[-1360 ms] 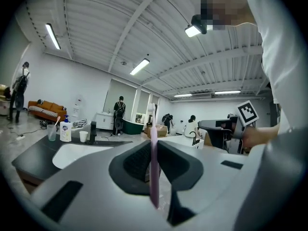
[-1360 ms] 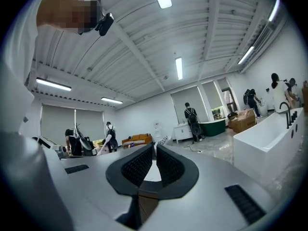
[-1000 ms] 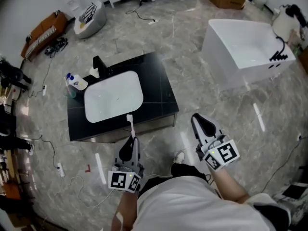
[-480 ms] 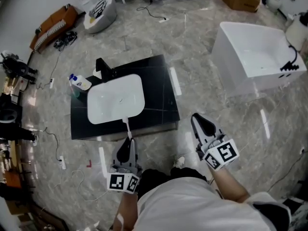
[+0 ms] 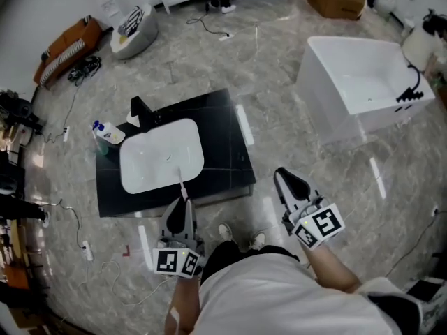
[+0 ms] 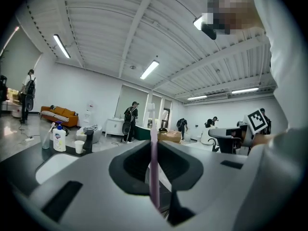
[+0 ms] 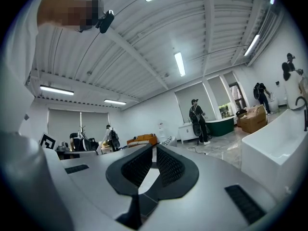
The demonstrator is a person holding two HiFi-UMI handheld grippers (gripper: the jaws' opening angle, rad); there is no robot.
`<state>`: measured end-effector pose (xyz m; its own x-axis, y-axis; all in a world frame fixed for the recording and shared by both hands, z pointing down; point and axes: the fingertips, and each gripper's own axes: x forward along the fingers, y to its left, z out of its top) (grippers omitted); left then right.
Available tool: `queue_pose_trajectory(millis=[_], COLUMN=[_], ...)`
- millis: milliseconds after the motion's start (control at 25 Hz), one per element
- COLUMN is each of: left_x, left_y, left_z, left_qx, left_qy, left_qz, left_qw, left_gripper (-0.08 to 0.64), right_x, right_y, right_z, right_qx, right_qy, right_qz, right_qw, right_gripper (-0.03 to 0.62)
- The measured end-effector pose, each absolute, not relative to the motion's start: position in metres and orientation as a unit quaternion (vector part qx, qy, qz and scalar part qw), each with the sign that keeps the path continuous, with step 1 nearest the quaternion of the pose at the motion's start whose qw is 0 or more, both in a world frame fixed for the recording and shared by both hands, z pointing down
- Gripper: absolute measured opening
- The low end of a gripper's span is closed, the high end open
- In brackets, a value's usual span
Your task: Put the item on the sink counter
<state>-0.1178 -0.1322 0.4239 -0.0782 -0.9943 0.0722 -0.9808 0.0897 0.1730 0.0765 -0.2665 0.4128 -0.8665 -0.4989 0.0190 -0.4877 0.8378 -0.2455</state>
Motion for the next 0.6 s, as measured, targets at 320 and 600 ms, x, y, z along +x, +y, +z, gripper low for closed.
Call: queue_pose_trajectory(millis=[320, 600], left_x=[-0.143, -0.167], left_y=[-0.162, -0.159], left_z=[0.402, 0.407], left_qx=[0.703, 0.703], left_qy=[-0.704, -0.699], left_qz=[-0.072, -0.102], left_qw=[0.064, 0.081], left_gripper=[0.043, 0.043], right_x=[0.046, 0.016], right_y=[-0.262, -0.26], right_z=[0.387, 0.378], right_qx=[-0.269, -0.263], right_qy=[0.958, 0.961], right_qz=[-0.098, -0.082], right_qw=[0.023, 0.016], right_gripper=[0.049, 0.049])
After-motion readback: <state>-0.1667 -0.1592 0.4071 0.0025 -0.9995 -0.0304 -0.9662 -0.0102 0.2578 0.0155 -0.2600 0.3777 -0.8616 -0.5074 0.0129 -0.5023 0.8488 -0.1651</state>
